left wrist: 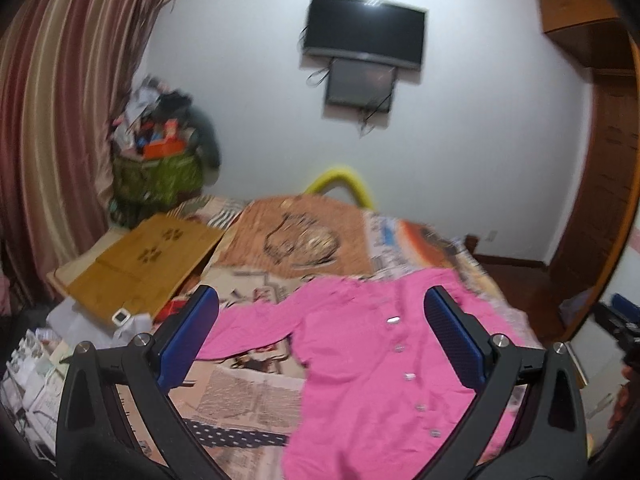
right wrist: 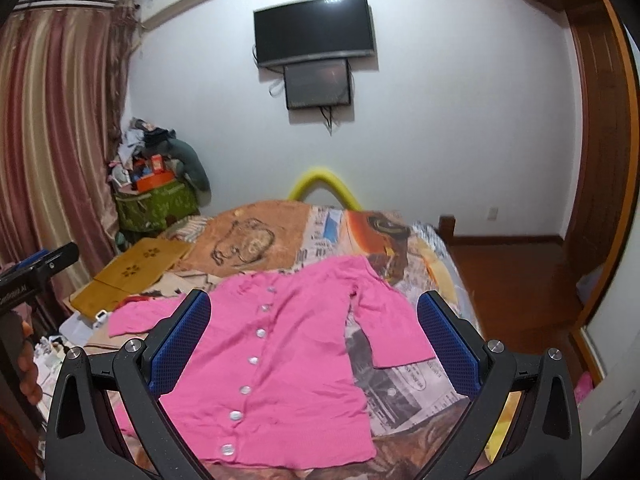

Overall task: Fold small clothes
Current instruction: 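Grasp a cardigan sleeve cuff with the left tool while the right tool grasps the other cuff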

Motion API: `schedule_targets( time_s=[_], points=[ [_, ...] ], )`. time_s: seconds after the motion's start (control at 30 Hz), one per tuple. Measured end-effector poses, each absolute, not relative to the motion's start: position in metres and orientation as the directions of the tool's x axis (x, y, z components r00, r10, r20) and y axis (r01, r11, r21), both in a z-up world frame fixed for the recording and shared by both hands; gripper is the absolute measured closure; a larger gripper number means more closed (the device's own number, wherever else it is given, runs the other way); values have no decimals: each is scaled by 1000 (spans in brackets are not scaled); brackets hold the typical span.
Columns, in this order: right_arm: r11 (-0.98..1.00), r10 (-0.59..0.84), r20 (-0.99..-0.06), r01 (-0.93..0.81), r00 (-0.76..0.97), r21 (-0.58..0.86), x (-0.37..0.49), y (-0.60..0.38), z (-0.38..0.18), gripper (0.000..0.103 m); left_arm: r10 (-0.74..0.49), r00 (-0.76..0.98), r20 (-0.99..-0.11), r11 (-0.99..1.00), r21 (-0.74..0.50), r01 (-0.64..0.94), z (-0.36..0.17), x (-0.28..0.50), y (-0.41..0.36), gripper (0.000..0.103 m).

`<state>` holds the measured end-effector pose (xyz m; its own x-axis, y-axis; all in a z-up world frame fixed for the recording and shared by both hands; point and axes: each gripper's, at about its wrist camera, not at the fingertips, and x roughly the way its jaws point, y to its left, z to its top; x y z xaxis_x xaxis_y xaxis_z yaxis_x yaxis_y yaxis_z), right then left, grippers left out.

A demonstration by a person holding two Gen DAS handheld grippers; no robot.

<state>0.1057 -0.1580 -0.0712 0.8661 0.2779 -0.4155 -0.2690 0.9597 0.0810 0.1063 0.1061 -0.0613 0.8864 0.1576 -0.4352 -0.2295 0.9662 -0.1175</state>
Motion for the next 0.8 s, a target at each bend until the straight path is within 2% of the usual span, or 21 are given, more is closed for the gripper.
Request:
schedule_targets(
  time_s=[0.33, 0.6, 0.7, 0.8],
  points=[
    [983, 179, -523, -169, 833, 66, 158, -179, -107, 1, 274, 726, -630, 907, -82, -413, -146, 191, 208, 0],
    [979, 184, -635, -195, 751, 53, 205, -180, -142, 13, 255, 580, -774, 867, -83, -491, -205, 225, 270, 0],
    [981, 165, -666, -191, 727, 35, 224, -183, -155, 15, 270, 523, -808, 856, -47, -514, -223, 229, 282, 1],
    [982, 138, -698, -188, 703, 5, 246, -188, -169, 15, 240, 480, -844, 845, -62, -531, -243, 232, 299, 5]
  ],
)
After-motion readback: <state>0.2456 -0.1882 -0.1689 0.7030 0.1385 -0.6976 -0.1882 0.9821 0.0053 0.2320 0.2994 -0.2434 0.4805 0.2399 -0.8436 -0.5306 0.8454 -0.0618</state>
